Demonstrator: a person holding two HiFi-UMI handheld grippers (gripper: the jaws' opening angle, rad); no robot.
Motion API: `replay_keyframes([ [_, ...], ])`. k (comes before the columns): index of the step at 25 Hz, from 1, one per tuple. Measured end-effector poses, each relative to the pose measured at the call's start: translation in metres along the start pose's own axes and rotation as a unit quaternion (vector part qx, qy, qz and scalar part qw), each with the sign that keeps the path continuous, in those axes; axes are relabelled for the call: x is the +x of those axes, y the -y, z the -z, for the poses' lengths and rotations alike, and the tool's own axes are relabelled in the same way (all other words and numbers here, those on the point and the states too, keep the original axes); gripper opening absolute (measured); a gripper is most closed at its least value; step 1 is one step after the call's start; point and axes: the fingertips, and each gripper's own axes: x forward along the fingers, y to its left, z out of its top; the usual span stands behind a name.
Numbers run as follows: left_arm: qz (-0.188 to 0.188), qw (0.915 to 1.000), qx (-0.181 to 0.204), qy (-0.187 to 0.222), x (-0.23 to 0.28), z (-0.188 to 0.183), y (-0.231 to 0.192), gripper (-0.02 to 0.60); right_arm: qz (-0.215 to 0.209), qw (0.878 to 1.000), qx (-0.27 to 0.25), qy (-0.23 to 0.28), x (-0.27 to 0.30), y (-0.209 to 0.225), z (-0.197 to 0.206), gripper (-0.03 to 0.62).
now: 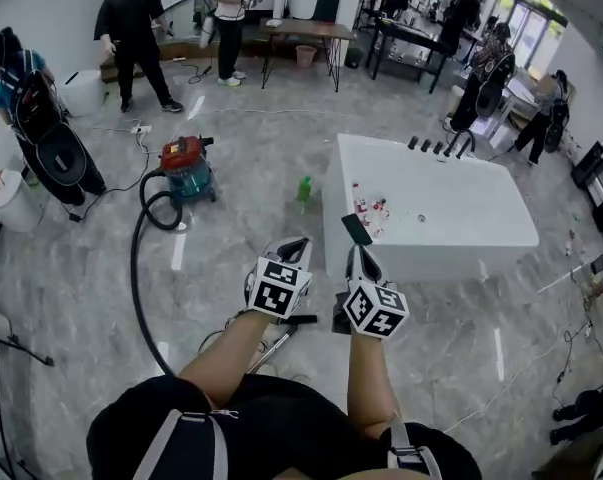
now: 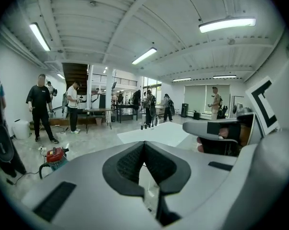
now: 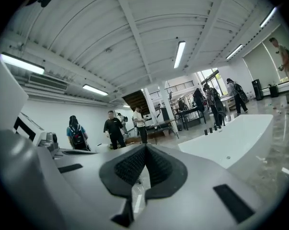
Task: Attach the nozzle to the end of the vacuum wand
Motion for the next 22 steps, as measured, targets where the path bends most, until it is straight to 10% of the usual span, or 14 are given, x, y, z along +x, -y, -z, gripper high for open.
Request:
replay_keyframes([
  [22, -0.031, 0.9985, 0.039, 0.021, 0.016, -0.060, 0.009, 0.008, -0.049, 0.998, -0.038, 0.029, 0.021, 0.007, -0.051, 0.014],
])
